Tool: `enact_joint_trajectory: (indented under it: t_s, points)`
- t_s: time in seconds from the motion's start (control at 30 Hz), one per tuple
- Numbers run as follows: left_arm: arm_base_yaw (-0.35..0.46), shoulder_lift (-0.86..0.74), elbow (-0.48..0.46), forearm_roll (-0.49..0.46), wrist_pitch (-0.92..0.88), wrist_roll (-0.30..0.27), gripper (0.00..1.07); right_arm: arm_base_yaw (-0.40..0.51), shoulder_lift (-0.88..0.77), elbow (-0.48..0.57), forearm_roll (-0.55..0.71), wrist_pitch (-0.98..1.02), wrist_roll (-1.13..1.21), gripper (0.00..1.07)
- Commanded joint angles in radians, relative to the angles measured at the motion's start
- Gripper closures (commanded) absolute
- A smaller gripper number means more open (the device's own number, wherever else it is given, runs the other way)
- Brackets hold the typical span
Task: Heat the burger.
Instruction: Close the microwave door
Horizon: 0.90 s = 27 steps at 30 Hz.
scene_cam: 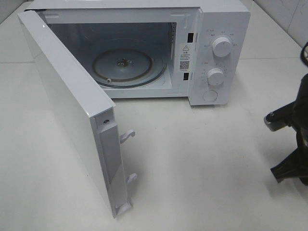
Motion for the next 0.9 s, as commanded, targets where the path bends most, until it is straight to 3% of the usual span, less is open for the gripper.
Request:
enact_joint_trajectory:
  t_s: [0.03,0.17,0.23,0.33,0.37,0.63,0.9]
  points:
    - [0.002,-0.017,-0.002,-0.005,-0.013,-0.003,0.09,-0.001,-0.089,-0.002,0.021,-0.004,-0.059,0.5]
    - [0.002,-0.017,-0.002,-0.005,-0.013,-0.003,0.09,-0.001,-0.195,-0.002,0.045,-0.017,-0.128,0.44]
    - [0.002,-0.017,-0.002,-0.005,-0.013,-0.003,0.09,-0.001,-0.366,-0.002,0.105,-0.06,-0.195,0.32]
    - [0.002,-0.017,-0.002,-0.005,-0.013,-0.003,0.09,-0.001,-0.401,-0.002,0.13,-0.065,-0.212,0.29]
    - [0.002,-0.017,-0.002,-0.005,-0.013,-0.003,0.09,-0.001,-0.487,-0.002,0.176,-0.066,-0.251,0.26]
    - [0.002,-0.017,-0.002,-0.005,-0.013,-0.003,0.09,-0.001,-0.739,-0.002,0.243,-0.018,-0.383,0.28]
    - [0.002,-0.017,-0.002,-0.005,-0.013,-0.003,0.09,-0.001,-0.92,-0.002,0.435,0.107,-0.529,0.28]
